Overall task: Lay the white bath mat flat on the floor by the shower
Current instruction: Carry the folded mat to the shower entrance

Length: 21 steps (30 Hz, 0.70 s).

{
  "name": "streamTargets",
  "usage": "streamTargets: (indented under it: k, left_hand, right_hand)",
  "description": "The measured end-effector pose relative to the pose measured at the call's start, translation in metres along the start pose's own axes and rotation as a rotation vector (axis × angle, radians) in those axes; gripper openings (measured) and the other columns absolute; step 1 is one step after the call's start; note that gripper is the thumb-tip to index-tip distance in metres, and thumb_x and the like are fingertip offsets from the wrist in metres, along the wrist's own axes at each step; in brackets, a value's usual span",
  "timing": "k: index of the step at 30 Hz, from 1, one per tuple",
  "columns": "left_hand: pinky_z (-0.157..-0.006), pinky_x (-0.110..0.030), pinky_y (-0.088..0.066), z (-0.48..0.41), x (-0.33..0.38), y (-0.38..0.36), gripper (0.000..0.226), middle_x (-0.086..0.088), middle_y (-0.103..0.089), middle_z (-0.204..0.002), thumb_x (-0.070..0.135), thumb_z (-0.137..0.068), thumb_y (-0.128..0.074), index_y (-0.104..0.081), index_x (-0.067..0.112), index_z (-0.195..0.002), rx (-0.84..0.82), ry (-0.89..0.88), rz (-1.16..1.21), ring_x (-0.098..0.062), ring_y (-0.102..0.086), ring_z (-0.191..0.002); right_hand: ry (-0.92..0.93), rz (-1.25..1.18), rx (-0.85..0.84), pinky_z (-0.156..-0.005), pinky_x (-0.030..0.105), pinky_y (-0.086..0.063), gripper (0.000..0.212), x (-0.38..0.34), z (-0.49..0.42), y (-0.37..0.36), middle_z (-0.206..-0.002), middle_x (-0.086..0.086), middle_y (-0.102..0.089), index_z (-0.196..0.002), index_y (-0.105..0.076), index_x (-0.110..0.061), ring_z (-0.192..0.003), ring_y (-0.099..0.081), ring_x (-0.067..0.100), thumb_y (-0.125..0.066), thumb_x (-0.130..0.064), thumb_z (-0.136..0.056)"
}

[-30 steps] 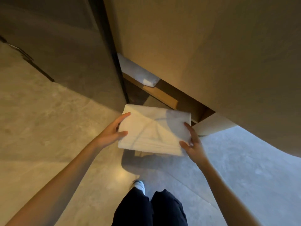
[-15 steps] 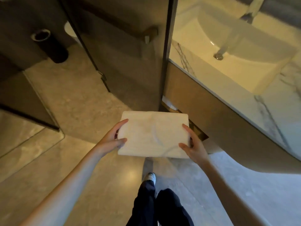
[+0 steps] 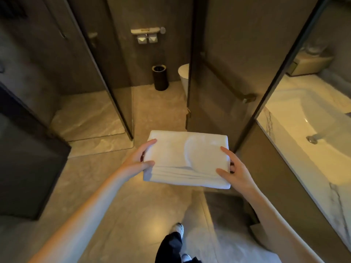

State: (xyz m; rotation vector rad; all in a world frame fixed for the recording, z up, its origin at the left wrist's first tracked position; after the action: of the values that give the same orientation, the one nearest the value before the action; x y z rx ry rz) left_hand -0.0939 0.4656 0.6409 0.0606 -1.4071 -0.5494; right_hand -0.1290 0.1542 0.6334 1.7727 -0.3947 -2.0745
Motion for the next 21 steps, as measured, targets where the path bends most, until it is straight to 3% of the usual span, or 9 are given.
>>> streamTargets:
  k: [3,6,10,14,21]
  left_hand:
    - [-0.088,-0.027,-0.049,0.057,-0.012,0.037,0.066,0.012,-0.034,-0.141,0.015,-0.084,-0.065,-0.035,0.04,-0.137,0.14,0.057,0.04,-0.008,-0.044,-0.118]
    - [-0.095,-0.04,-0.048,0.117,-0.027,0.075,0.072,0.008,-0.036,-0.141,0.036,-0.072,-0.068,-0.036,0.046,-0.135,0.248,0.105,0.054,-0.016,-0.043,-0.124]
    - [-0.087,-0.027,-0.049,0.188,-0.044,0.115,0.075,0.013,-0.04,-0.137,0.032,-0.072,-0.07,-0.035,0.041,-0.138,0.403,0.144,0.138,-0.011,-0.046,-0.122]
    - [-0.094,-0.032,-0.049,0.251,-0.063,0.149,0.074,0.005,-0.039,-0.141,0.021,-0.076,-0.068,-0.033,0.033,-0.139,0.545,0.17,0.186,-0.012,-0.048,-0.122]
    - [-0.096,-0.038,-0.047,0.338,-0.102,0.211,0.077,0.011,-0.037,-0.142,0.038,-0.07,-0.069,-0.031,0.041,-0.137,0.665,0.218,0.239,-0.011,-0.049,-0.122]
  right_hand:
    - [0.08,-0.016,-0.137,-0.098,0.047,-0.047,0.067,-0.032,-0.005,-0.036,-0.134,-0.005,-0.042,-0.132,-0.033,-0.048,-0.12,-0.047,0.019,-0.068,-0.022,-0.081]
    - [0.128,-0.045,-0.275,-0.097,0.048,-0.048,0.068,-0.066,-0.01,-0.083,-0.133,-0.005,-0.044,-0.13,-0.036,-0.05,-0.118,-0.048,0.017,-0.069,-0.018,-0.08]
    - [0.211,-0.043,-0.404,-0.089,0.048,-0.051,0.068,-0.115,-0.009,-0.147,-0.129,-0.003,-0.047,-0.128,-0.04,-0.051,-0.105,-0.057,0.021,-0.071,-0.016,-0.078]
    - [0.287,-0.035,-0.5,-0.074,0.03,-0.053,0.067,-0.16,0.002,-0.209,-0.125,-0.003,-0.046,-0.134,-0.041,-0.035,-0.093,-0.058,0.014,-0.069,-0.009,-0.08]
    - [0.332,-0.035,-0.635,-0.066,0.018,-0.053,0.067,-0.218,0.023,-0.321,-0.13,-0.003,-0.047,-0.135,-0.042,-0.032,-0.093,-0.058,0.007,-0.068,-0.005,-0.079]
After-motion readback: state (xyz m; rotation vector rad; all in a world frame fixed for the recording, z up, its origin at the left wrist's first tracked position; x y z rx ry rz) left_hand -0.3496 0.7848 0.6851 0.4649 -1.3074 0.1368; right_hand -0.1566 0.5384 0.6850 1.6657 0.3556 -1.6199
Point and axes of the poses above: each hand's wrist, its own z-axis away from the middle knuckle, its own y-axis out of the back of the hand, x = y × z, the point moved 9 cm from there along -z, towards the middle knuckle
